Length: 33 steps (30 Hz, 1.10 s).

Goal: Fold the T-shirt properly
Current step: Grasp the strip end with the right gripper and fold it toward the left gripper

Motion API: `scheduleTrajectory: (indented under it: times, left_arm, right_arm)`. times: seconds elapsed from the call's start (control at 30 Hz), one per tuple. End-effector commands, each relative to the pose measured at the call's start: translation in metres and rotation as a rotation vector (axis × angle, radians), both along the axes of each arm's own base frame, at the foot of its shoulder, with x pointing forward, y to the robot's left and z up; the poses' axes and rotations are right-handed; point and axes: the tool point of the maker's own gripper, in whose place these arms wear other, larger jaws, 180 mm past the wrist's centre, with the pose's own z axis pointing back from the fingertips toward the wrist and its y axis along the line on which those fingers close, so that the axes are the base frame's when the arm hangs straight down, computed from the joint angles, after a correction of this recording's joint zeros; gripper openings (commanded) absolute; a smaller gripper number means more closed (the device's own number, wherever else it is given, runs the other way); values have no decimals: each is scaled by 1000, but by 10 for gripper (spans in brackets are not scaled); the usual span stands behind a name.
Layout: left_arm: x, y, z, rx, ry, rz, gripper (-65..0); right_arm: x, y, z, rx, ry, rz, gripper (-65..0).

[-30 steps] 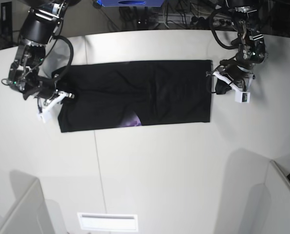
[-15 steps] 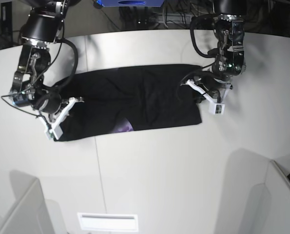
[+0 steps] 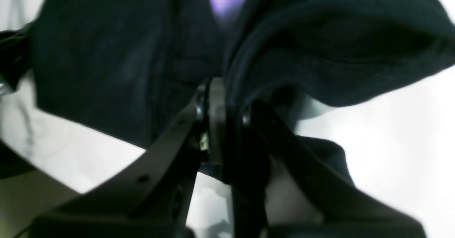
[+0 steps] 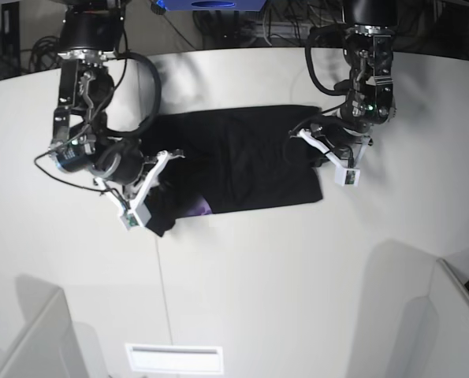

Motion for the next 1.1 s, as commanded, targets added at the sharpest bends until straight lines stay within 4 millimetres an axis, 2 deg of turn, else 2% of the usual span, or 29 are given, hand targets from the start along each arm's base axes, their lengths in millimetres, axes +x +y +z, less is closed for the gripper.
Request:
scheduleTrajectory:
  times: [0.0, 0.13, 0.23, 0.33, 0.5, 0.77, 0.97, 1.07]
  left_arm:
    - [0, 8, 2, 28, 3, -6, -650]
    - [-1, 11, 9, 42, -16, -14, -650]
    - [-1, 21, 16, 74, -31, -26, -650]
    - [-1, 22, 15, 80, -30, -27, -650]
    - [-7, 25, 13, 87, -19, -30, -650]
    - [-13, 35, 9, 115, 0, -37, -650]
    - [-16, 37, 7, 119, 6, -39, -650]
    - [-18, 36, 7, 120, 9, -40, -650]
  right_arm:
    - [9, 10, 15, 30, -54, 12, -650]
    - [5, 36, 22, 58, -71, 66, -650]
    - [1, 55, 30, 85, -86, 101, -650]
    - [0, 68, 33, 122, -72, 87, -650]
    - [-9, 101, 38, 174, -45, 113, -650]
    - [-17, 136, 46, 217, -68, 178, -650]
    - [-24, 157, 29, 231, -39, 219, -650]
    - [-30, 170, 32, 246, -57, 255, -650]
